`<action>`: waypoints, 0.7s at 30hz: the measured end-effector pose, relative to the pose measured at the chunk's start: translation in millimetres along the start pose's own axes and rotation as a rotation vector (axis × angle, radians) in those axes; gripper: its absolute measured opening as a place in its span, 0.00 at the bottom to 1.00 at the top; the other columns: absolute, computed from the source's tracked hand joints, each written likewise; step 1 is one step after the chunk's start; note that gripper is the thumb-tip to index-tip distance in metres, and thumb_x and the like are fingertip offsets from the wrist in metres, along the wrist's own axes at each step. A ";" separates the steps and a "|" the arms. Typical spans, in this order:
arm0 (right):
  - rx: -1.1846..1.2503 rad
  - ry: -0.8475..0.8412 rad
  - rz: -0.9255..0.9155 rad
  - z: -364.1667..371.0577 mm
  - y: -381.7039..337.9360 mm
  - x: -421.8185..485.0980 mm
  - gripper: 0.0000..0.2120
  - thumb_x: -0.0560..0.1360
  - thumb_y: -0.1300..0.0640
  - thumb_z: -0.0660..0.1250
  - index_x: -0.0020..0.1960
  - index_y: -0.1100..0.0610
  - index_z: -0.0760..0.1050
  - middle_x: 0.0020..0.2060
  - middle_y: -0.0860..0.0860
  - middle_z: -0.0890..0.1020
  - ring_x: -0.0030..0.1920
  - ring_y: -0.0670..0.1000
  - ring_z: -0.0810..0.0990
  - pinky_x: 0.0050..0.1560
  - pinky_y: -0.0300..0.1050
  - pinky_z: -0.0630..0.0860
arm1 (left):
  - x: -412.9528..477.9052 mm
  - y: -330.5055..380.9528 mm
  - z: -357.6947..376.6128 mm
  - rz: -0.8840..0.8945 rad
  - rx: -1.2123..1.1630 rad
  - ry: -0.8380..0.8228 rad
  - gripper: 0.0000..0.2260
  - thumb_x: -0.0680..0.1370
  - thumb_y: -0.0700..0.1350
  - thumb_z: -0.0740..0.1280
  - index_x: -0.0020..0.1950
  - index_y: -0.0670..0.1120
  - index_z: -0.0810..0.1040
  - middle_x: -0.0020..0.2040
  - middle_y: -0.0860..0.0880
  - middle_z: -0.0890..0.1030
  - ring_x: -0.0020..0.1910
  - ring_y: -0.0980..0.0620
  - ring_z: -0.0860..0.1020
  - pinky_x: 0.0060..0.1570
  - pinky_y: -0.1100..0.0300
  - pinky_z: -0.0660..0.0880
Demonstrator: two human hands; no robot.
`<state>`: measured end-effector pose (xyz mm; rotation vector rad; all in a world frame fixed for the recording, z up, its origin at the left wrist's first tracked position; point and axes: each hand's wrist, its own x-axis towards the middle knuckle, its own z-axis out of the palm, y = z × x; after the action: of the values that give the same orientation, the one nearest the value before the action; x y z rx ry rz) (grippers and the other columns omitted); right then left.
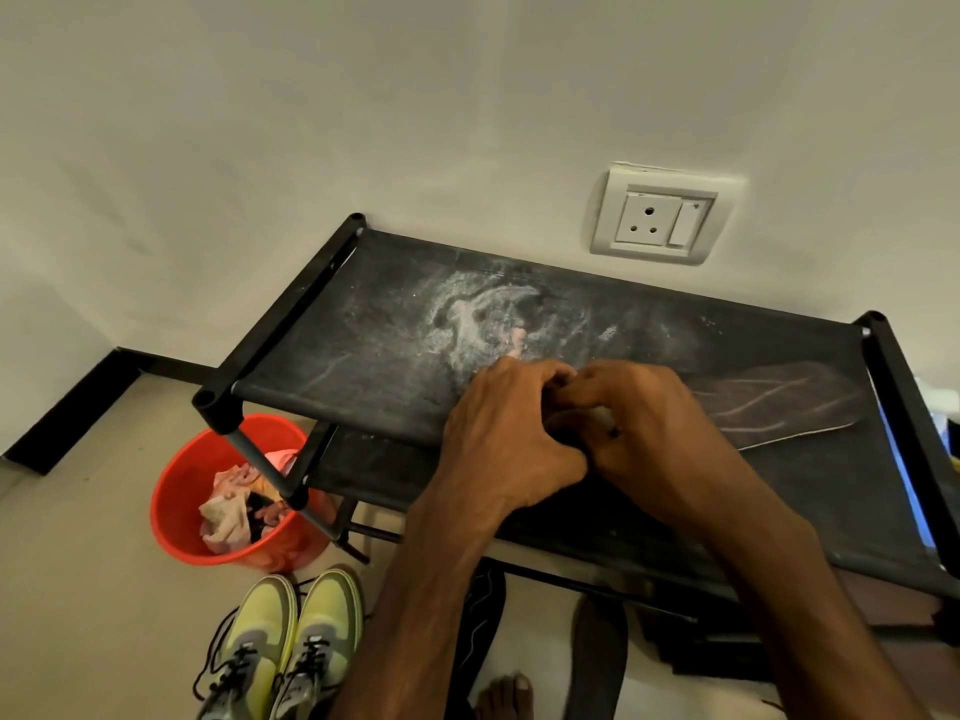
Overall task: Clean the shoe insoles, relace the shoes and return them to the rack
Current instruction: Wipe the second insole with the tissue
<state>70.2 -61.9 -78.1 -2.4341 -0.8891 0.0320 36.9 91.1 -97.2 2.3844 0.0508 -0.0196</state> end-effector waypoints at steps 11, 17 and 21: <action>-0.038 0.067 -0.022 6.6 11.0 4.4 0.17 0.72 0.66 0.72 0.51 0.46 0.87 0.41 0.46 0.82 0.44 0.48 0.76 0.39 0.50 0.76 | -1.0 -0.4 1.6 0.011 0.035 -0.002 0.35 0.67 0.52 0.78 0.72 0.59 0.70 0.63 0.55 0.74 0.64 0.54 0.71 0.60 0.59 0.71; -0.129 0.147 0.055 3.0 17.3 4.5 0.14 0.75 0.60 0.71 0.54 0.45 0.86 0.41 0.49 0.81 0.44 0.51 0.75 0.40 0.52 0.76 | 0.0 0.4 2.3 -0.004 -0.020 0.016 0.33 0.62 0.63 0.80 0.64 0.60 0.74 0.58 0.58 0.78 0.60 0.56 0.75 0.59 0.52 0.77; -0.034 0.074 0.022 -8.6 18.7 0.7 0.13 0.75 0.60 0.72 0.53 0.44 0.87 0.42 0.43 0.82 0.43 0.41 0.77 0.43 0.40 0.76 | -1.0 1.2 2.2 0.003 -0.018 0.029 0.34 0.62 0.63 0.80 0.65 0.59 0.74 0.61 0.59 0.77 0.62 0.57 0.73 0.60 0.56 0.75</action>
<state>83.5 -77.5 -80.0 -2.4598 -0.8369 -0.0648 36.0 88.6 -98.0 2.3664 0.0612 0.0166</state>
